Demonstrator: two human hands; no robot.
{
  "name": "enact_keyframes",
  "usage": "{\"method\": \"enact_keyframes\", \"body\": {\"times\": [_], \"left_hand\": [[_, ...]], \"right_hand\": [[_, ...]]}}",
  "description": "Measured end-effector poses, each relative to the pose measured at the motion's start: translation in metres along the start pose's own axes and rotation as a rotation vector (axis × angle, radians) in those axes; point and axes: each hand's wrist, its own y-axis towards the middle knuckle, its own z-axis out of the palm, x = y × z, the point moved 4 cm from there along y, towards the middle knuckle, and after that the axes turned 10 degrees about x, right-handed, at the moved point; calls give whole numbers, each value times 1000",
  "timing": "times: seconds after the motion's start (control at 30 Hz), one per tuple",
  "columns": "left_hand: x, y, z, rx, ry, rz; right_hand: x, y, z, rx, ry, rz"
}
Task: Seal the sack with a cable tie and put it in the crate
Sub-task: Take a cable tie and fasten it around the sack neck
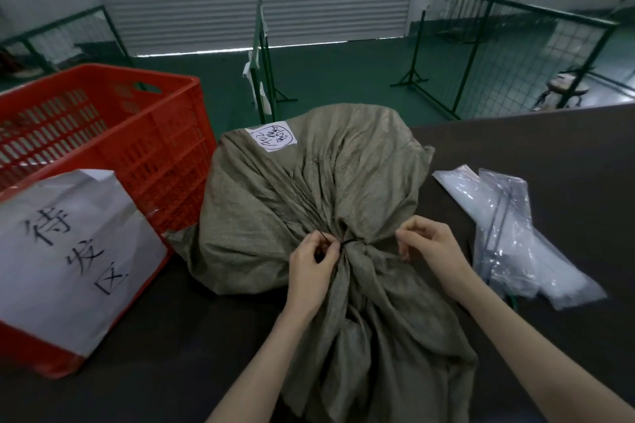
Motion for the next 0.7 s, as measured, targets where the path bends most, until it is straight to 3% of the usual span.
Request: {"method": "enact_keyframes", "body": {"times": [0.23,0.4,0.57,0.7], "left_hand": [[12,-4,-1,-18,28,-56],[16,-4,0,-6,25,-73],[21,-3,0,-16,56,-84],[22,-3,1,-16,41,-92]], "right_hand": [[-50,-10,-57,-299,-128,180],[-86,-28,-96,-516,-504,388],[-106,-48,-106,-484,-735,612],[-119,-57,-103,-421,-902,690]]}}
